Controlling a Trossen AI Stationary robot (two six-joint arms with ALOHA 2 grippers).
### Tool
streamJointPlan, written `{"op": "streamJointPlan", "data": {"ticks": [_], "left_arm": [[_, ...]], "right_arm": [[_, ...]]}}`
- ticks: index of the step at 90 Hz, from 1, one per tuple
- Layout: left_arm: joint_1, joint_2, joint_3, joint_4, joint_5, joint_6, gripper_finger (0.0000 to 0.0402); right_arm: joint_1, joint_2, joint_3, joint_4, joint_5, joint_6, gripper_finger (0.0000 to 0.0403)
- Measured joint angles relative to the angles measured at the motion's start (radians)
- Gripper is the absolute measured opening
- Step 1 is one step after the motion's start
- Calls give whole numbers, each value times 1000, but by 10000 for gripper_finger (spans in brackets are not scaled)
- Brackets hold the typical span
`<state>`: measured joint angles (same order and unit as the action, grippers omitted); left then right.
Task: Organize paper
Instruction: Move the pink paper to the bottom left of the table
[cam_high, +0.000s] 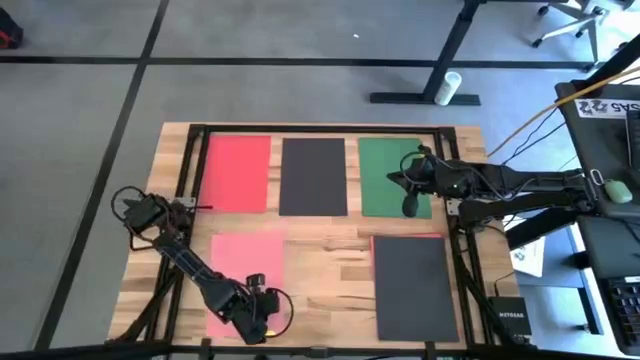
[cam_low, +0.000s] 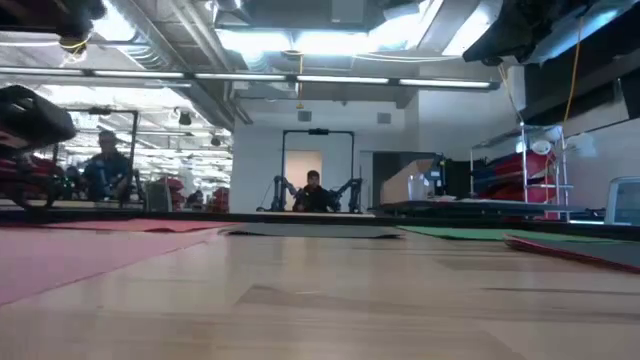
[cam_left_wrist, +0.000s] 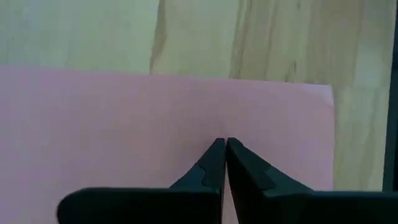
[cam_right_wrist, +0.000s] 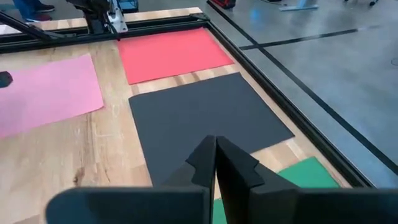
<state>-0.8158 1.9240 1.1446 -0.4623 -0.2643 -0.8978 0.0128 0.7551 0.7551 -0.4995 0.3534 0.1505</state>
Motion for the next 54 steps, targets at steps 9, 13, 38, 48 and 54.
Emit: {"op": "streamJointPlan", "data": {"ticks": [9,13,38,48,54], "left_arm": [[-9,-4,1,-38,17,-13,0],[-13,-7,0,-59,22,-16,0],[-36,-58,-5,-234,33,-64,0],[-43,-69,-6,-246,36,-79,0],[-48,-78,-6,-243,37,-93,0]], "right_arm": [[0,0,0,0,0,0,0],[0,0,0,0,0,0,0],[0,0,0,-1,0,1,0],[0,0,0,-2,0,1,0],[0,0,0,-2,0,1,0]]}}
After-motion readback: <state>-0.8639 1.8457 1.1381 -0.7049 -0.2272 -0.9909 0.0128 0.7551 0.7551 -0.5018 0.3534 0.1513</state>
